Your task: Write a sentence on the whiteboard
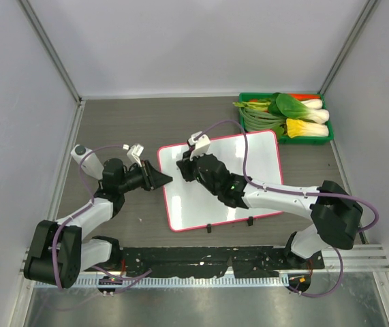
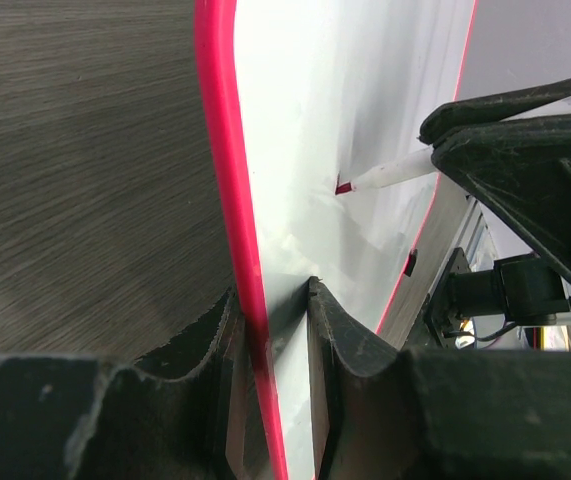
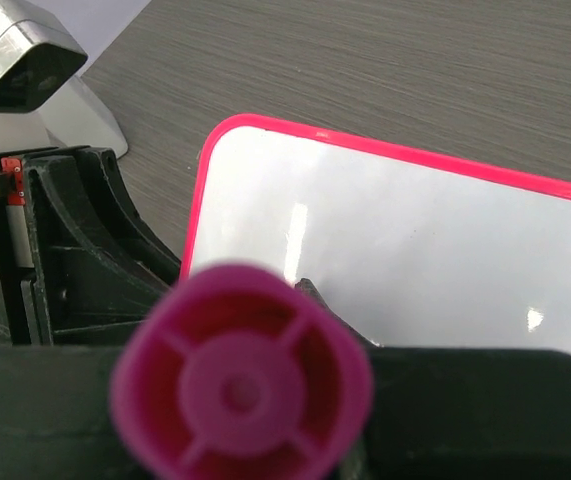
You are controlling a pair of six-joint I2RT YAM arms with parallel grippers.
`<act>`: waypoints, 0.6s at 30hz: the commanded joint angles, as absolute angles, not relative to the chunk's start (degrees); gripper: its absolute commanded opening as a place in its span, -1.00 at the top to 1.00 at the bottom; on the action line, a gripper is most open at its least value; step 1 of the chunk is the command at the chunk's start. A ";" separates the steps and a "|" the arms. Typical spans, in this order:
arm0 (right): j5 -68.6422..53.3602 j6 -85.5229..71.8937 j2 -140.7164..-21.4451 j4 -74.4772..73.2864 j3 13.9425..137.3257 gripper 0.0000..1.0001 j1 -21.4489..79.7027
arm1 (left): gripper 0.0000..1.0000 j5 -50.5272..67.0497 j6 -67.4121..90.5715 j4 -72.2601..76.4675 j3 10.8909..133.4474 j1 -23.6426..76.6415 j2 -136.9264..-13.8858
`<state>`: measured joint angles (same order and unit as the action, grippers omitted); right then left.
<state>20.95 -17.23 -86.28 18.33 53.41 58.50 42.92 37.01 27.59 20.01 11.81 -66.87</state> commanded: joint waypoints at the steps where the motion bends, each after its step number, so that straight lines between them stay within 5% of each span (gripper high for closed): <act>1: 21.09 -17.49 -85.87 17.05 51.60 0.97 58.89 | 1.00 43.68 33.49 26.89 18.90 12.39 -67.15; 18: 20.92 -18.28 -84.99 16.26 49.74 0.97 61.00 | 1.00 43.77 33.49 26.81 18.81 12.39 -66.97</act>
<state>18.98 -18.55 -85.86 18.33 50.72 60.73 42.89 37.01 27.55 19.90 11.81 -66.89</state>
